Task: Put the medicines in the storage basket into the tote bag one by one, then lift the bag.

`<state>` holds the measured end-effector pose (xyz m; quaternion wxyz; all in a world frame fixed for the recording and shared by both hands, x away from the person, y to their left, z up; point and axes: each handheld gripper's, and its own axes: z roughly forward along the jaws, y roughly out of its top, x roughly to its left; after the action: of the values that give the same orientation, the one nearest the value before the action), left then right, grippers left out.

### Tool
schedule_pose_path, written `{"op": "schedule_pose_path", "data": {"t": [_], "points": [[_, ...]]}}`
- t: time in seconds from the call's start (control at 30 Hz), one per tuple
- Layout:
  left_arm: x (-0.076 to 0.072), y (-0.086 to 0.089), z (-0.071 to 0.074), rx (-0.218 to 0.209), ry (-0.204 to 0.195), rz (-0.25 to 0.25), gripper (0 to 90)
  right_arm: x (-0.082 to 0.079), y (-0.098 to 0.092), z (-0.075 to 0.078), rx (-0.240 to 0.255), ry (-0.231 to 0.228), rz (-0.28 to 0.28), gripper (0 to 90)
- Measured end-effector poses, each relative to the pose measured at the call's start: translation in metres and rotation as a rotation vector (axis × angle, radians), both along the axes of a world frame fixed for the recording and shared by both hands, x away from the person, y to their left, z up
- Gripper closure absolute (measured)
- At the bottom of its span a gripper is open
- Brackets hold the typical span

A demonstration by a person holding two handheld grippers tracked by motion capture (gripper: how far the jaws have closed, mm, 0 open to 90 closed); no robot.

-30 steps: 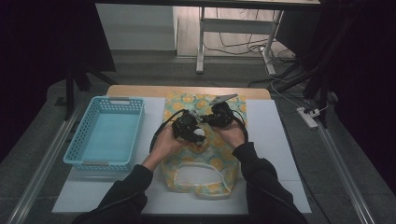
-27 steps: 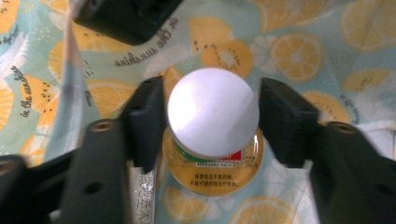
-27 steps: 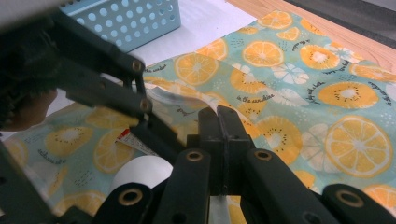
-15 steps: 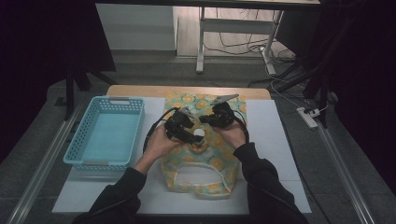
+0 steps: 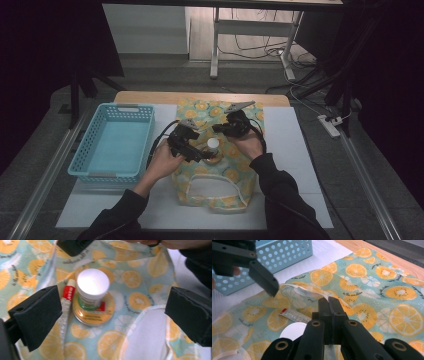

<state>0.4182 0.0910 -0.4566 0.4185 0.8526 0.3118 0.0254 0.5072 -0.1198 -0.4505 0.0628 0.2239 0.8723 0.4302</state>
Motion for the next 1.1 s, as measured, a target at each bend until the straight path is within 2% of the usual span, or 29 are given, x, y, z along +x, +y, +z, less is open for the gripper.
{"op": "schedule_pose_path", "data": {"t": [0.07,0.13,0.23,0.4,0.53,0.67,0.8,1.1], "points": [[-0.005,0.0,-0.001,0.016,-0.008,-0.004,0.0,0.0,0.0,0.0,0.0,-0.001,0.001,90.0],[-0.008,0.0,-0.002,0.024,0.003,-0.01,0.6,-0.001,0.0,0.0,0.0,-0.003,0.001,90.0],[-0.012,0.0,-0.004,0.002,0.02,-0.037,2.3,-0.001,0.0,0.0,-0.001,-0.003,0.003,90.0],[-0.019,0.0,-0.008,0.01,0.01,-0.069,2.0,-0.002,-0.001,0.0,0.002,-0.003,0.003,90.0],[-0.023,-0.003,-0.011,0.035,-0.002,-0.068,1.0,-0.003,-0.001,-0.001,0.001,-0.002,0.006,90.0],[-0.026,-0.005,-0.014,0.035,-0.006,-0.064,1.0,-0.004,-0.001,-0.001,0.004,-0.004,0.009,90.0],[-0.029,-0.006,-0.018,0.045,0.015,-0.056,1.6,-0.004,-0.003,-0.001,0.008,-0.008,0.009,90.0],[-0.038,-0.016,-0.037,0.11,0.023,-0.083,3.7,-0.006,-0.006,-0.001,0.015,-0.004,0.005,90.0]]}}
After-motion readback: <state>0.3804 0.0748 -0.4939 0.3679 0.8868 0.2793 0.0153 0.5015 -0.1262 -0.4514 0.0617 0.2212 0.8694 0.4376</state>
